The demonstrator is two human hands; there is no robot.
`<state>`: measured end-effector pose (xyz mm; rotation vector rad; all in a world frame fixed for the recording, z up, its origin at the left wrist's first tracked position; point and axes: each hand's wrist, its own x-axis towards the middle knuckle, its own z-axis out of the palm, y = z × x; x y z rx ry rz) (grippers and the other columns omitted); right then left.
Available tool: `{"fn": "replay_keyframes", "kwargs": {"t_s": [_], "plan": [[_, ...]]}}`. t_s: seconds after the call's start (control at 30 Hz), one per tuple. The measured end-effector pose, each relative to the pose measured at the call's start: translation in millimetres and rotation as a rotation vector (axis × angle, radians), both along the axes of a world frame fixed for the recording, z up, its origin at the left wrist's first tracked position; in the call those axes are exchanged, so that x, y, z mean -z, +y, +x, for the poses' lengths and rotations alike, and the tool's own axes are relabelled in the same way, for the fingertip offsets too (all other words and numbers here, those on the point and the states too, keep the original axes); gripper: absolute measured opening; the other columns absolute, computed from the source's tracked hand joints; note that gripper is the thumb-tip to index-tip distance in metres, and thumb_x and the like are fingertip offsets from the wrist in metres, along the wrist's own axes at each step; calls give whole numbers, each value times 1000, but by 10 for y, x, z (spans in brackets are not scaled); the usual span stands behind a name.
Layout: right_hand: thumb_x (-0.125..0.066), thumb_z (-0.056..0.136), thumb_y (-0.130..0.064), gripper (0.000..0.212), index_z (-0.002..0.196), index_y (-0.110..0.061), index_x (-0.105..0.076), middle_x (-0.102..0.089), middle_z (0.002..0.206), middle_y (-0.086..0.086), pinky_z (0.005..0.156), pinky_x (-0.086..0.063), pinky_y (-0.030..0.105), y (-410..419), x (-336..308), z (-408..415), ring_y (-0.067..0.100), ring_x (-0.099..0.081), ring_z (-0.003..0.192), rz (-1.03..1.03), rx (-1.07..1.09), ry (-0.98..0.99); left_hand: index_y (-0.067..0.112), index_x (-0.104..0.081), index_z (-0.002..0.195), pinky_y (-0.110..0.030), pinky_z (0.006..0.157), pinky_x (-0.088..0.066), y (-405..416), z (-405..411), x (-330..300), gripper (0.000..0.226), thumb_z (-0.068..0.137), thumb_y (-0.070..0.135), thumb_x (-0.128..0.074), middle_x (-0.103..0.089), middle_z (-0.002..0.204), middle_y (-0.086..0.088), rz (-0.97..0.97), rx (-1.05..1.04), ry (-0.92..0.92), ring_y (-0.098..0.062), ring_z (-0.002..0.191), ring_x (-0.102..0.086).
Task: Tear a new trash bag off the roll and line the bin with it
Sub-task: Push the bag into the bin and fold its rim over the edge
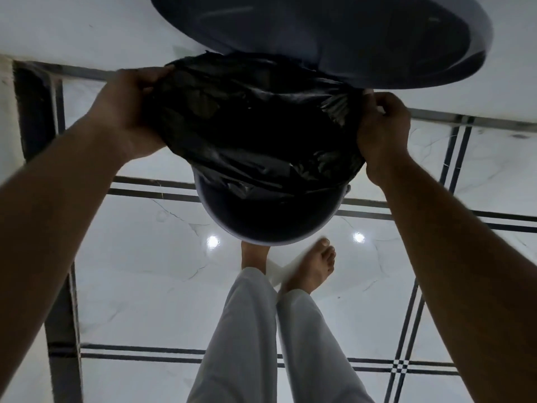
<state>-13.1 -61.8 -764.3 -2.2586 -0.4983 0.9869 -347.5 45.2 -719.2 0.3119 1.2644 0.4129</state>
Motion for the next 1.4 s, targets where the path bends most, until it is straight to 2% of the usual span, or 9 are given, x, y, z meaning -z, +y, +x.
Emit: {"fn": "replay_keyframes", "kwargs": {"t_s": [0.33,0.4,0.53,0.67,0.77,0.87,0.97,1.2,1.4], "plan": [[-73,104,-36,15,98,-23,-69,-70,94,-2,65,-59,25,-144,223,275,19,-69,95,-322,-1,336,21,-67,74,-23,63,-56,-102,-213,535,24,97,22,-61,-64,78,2,-185,430,302,-10,61,-65],[-71,106,-44,26,88,-26,-66,-66,87,0,70,-57,30,-249,191,261,21,-67,88,-378,-79,323,20,-71,76,-25,60,-59,-205,-253,560,22,96,22,-59,-67,82,2,-283,494,331,-12,67,-67],[-78,95,-65,52,78,-16,-69,-65,79,3,59,-50,29,-473,17,179,18,-61,69,-403,29,284,22,-68,87,-36,88,-55,-397,-261,529,17,96,28,-55,-70,87,2,-394,489,371,-19,80,-68],[-81,91,-65,54,96,-12,-82,-83,98,7,87,-67,39,-764,-152,97,26,-81,95,-301,76,360,25,-75,82,-38,86,-66,-703,-403,470,22,97,27,-59,-71,86,2,-425,387,265,-18,78,-70],[-83,95,-51,51,108,-2,-81,-84,106,16,88,-70,40,-949,-248,34,33,-83,101,-226,98,407,23,-73,85,-35,84,-66,-949,-502,448,8,88,24,-65,-68,85,0,-410,168,130,-16,80,-75],[-83,98,-42,46,118,-1,-78,-83,113,20,95,-67,40,-1111,-283,-29,35,-82,108,-189,132,465,22,-73,103,-43,106,-59,-1183,-578,414,17,100,28,-57,-78,109,-1,-427,-66,-56,-17,106,-77],[-83,99,-40,39,123,-11,-77,-81,97,2,78,-51,34,-1210,-314,-84,23,-71,92,-224,162,530,19,-70,116,-48,119,-46,-1374,-552,301,26,96,30,-59,-70,141,-3,-448,-241,-231,-26,129,-66],[-84,98,-32,46,135,-7,-69,-83,114,7,89,-60,39,-1321,-337,-236,19,-77,99,-201,246,634,9,-73,85,-39,99,-55,-1701,-391,318,21,85,-1,-54,-72,105,-10,-378,-65,-97,-24,89,-70],[-73,101,-8,16,116,-8,-70,-77,103,11,78,-54,35,-1582,-331,-402,25,-70,95,-241,303,743,9,-76,118,-31,86,-51,-1889,-241,395,26,95,0,-66,-79,112,-5,-329,159,108,-17,97,-68]]}}
